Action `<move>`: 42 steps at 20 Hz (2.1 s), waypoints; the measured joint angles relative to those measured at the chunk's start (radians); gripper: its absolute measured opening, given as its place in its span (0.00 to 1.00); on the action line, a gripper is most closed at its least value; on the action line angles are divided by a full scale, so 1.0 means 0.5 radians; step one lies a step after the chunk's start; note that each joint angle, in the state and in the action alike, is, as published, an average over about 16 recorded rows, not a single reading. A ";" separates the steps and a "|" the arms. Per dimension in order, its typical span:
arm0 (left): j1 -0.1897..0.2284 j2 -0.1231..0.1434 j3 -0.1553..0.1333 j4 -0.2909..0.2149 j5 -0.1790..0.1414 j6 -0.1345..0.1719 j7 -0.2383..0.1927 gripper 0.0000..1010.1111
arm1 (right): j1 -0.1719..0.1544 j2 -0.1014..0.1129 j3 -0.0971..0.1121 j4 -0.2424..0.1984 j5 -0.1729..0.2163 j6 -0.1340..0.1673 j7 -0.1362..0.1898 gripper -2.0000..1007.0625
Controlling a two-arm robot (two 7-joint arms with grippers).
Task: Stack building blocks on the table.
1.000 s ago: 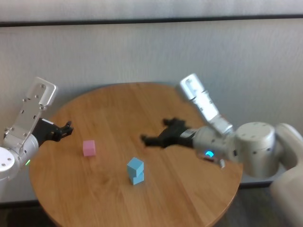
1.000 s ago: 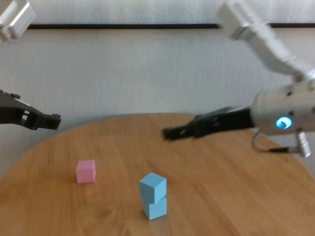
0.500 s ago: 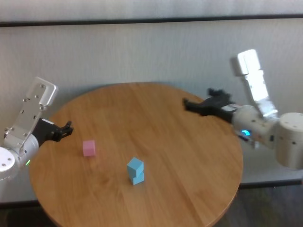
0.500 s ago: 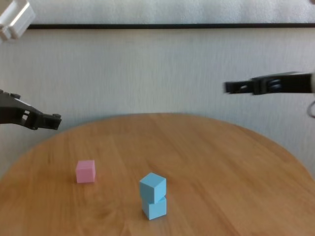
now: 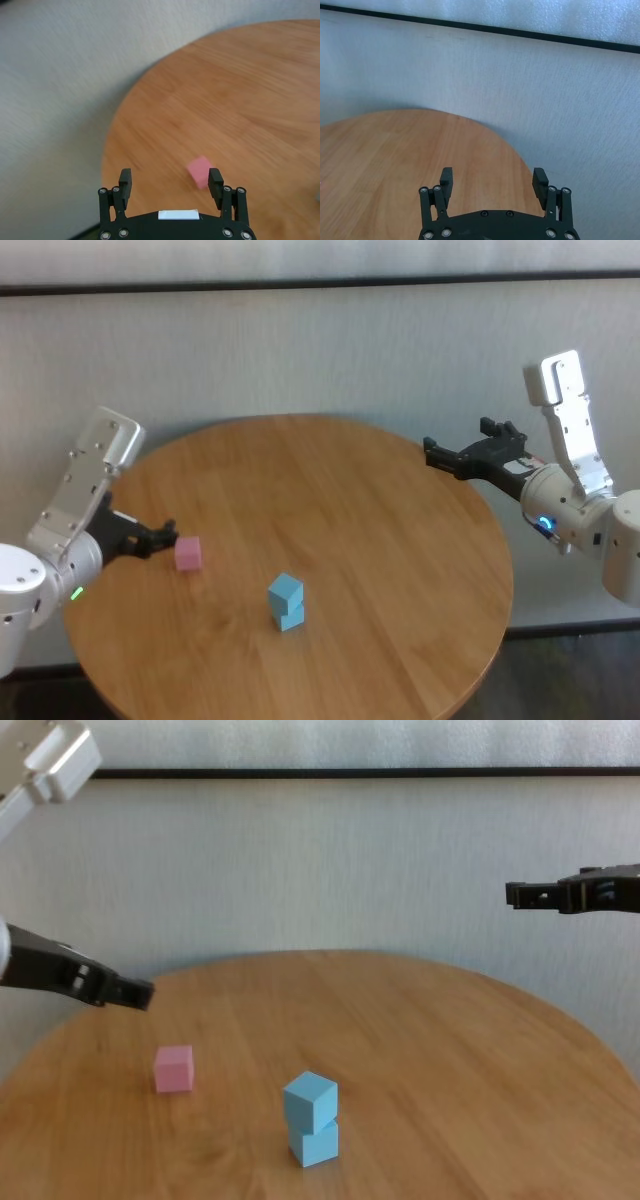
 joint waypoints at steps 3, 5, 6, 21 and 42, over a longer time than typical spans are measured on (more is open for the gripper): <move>0.001 -0.043 0.010 -0.029 -0.008 0.103 -0.012 0.99 | 0.000 0.000 -0.002 0.001 -0.002 0.001 0.004 1.00; -0.001 -0.083 0.013 -0.038 -0.013 0.167 -0.007 0.99 | 0.001 -0.001 -0.005 0.000 0.001 0.006 0.007 1.00; -0.003 -0.105 0.015 -0.039 -0.013 0.196 -0.001 0.99 | 0.002 -0.002 -0.006 -0.001 0.003 0.009 0.009 1.00; -0.098 -0.588 -0.105 0.235 0.059 0.220 0.376 0.99 | 0.008 -0.007 -0.015 -0.008 0.017 0.031 0.020 1.00; -0.215 -0.675 -0.260 0.654 0.115 -0.021 0.376 0.99 | 0.010 -0.009 -0.018 -0.011 0.022 0.037 0.023 1.00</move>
